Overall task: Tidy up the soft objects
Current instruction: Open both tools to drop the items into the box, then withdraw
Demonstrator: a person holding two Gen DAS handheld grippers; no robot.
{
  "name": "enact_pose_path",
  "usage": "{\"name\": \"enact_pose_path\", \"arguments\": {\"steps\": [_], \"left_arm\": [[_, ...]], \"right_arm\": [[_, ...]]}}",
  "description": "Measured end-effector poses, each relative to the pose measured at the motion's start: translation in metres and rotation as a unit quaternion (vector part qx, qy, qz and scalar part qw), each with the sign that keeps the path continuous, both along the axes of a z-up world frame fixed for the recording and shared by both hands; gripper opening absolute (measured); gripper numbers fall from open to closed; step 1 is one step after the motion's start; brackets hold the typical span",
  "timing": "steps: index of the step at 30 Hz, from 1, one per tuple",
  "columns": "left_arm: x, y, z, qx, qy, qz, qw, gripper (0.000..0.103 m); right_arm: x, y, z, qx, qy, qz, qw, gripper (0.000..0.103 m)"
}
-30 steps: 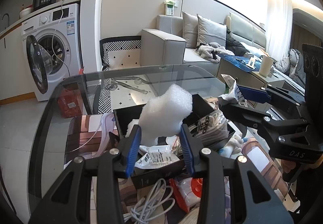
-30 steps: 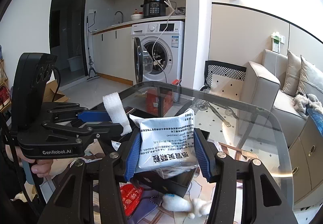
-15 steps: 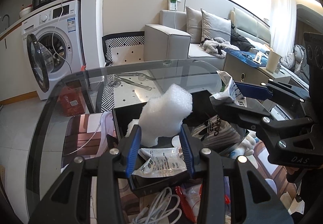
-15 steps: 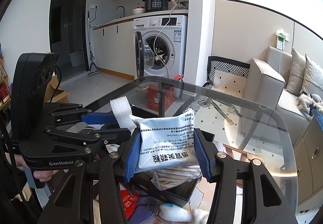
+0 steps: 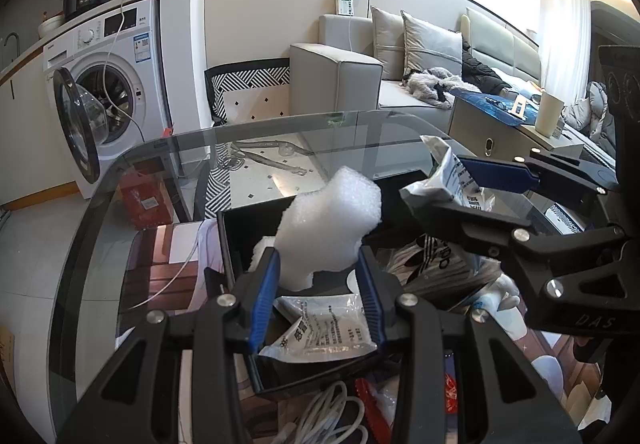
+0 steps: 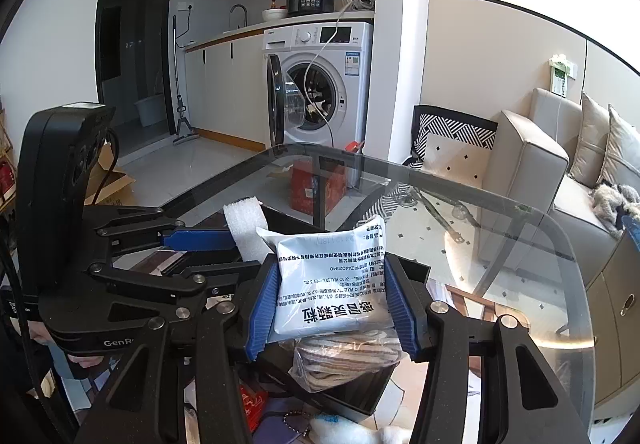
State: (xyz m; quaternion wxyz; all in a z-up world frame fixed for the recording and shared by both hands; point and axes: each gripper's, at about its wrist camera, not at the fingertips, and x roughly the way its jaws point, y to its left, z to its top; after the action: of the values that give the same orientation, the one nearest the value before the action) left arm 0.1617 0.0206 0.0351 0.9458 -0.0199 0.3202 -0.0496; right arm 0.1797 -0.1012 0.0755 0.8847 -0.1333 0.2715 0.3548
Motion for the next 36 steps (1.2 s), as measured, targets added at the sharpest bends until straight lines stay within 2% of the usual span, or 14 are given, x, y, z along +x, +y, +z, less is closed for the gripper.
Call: {"name": "enact_pose_path", "arguments": {"steps": [12, 16, 17, 19, 22, 24, 25, 27, 28, 36], "left_arm": [[0.006, 0.0, -0.004, -0.001, 0.005, -0.003, 1.0, 0.038], [0.005, 0.0, -0.004, 0.004, 0.002, -0.006, 1.0, 0.041], [0.004, 0.0, -0.004, 0.006, 0.001, -0.006, 1.0, 0.043], [0.001, 0.001, -0.003, 0.007, -0.001, -0.004, 1.0, 0.058], [-0.005, 0.001, 0.0, 0.008, -0.007, -0.006, 0.9999, 0.062], [-0.008, 0.002, 0.003, 0.01, -0.007, -0.004, 0.9999, 0.068], [-0.011, 0.002, 0.004, 0.01, -0.006, -0.002, 0.9999, 0.08], [-0.016, 0.002, 0.007, 0.009, -0.009, 0.001, 0.9999, 0.096], [-0.02, 0.003, 0.008, 0.01, -0.013, 0.003, 0.9999, 0.101], [-0.055, 0.004, 0.015, 0.029, -0.028, 0.02, 0.999, 0.103]], "right_arm": [[0.011, 0.001, -0.008, -0.01, 0.006, -0.002, 1.0, 0.052], [0.013, -0.002, -0.008, -0.01, 0.001, -0.005, 1.0, 0.055], [0.013, -0.004, -0.007, -0.009, -0.001, -0.007, 1.0, 0.059], [0.01, -0.009, -0.005, -0.007, -0.007, -0.014, 1.0, 0.066], [0.006, -0.016, 0.0, -0.005, -0.012, -0.018, 1.0, 0.077], [0.001, -0.024, 0.006, -0.002, -0.021, -0.028, 0.999, 0.089], [-0.001, -0.028, 0.008, 0.0, -0.021, -0.031, 0.999, 0.092], [-0.007, -0.037, 0.012, 0.004, -0.017, -0.034, 0.999, 0.101], [-0.01, -0.042, 0.013, 0.006, -0.014, -0.037, 0.999, 0.102], [-0.039, -0.07, 0.008, 0.007, 0.015, -0.05, 0.999, 0.103]]}}
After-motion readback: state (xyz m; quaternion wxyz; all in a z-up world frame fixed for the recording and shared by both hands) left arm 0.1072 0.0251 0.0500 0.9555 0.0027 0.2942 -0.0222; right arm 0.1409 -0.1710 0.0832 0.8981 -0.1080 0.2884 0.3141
